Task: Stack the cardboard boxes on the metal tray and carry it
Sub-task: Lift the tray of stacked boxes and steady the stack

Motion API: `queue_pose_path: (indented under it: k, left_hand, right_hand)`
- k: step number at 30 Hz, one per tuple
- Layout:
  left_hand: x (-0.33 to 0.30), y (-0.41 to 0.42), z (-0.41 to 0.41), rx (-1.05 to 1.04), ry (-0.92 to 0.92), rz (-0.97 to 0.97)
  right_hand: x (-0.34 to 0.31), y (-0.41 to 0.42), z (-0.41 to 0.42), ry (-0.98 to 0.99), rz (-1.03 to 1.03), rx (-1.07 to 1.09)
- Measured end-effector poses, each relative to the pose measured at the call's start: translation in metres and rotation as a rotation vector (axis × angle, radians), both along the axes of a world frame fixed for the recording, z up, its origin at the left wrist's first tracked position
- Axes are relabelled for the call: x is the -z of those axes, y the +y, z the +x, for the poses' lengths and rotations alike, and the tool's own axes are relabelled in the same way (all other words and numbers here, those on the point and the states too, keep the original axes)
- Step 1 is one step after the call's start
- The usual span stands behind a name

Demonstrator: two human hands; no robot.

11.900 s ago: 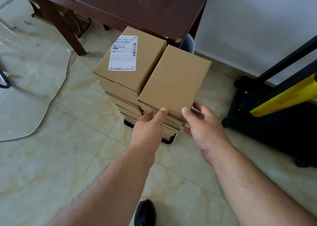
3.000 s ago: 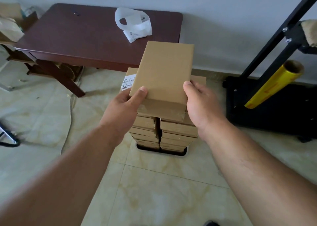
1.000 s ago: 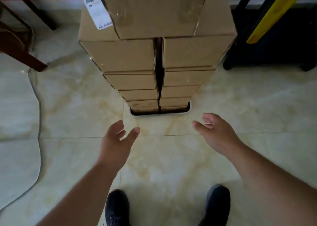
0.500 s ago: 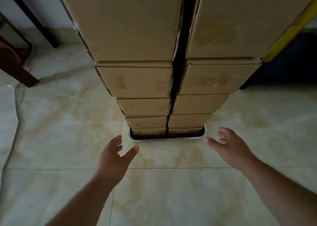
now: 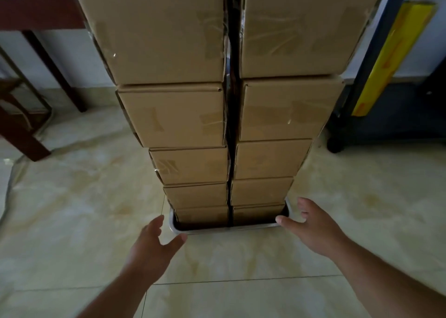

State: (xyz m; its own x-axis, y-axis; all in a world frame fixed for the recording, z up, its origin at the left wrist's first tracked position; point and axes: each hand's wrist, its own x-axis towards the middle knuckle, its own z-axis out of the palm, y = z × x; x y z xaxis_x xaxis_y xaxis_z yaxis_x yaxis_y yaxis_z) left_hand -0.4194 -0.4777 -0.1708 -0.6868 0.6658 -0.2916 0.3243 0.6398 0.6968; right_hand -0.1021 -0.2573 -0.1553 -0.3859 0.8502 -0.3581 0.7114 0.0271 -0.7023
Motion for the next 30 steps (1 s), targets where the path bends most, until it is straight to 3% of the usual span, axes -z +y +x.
queue_pose_path:
  k: [30]
  left_hand:
    - [0.005,0.008,0.01,-0.001,0.025,-0.077]
  right_hand:
    - [-0.005,-0.007,-0.017,-0.265,0.078,-0.026]
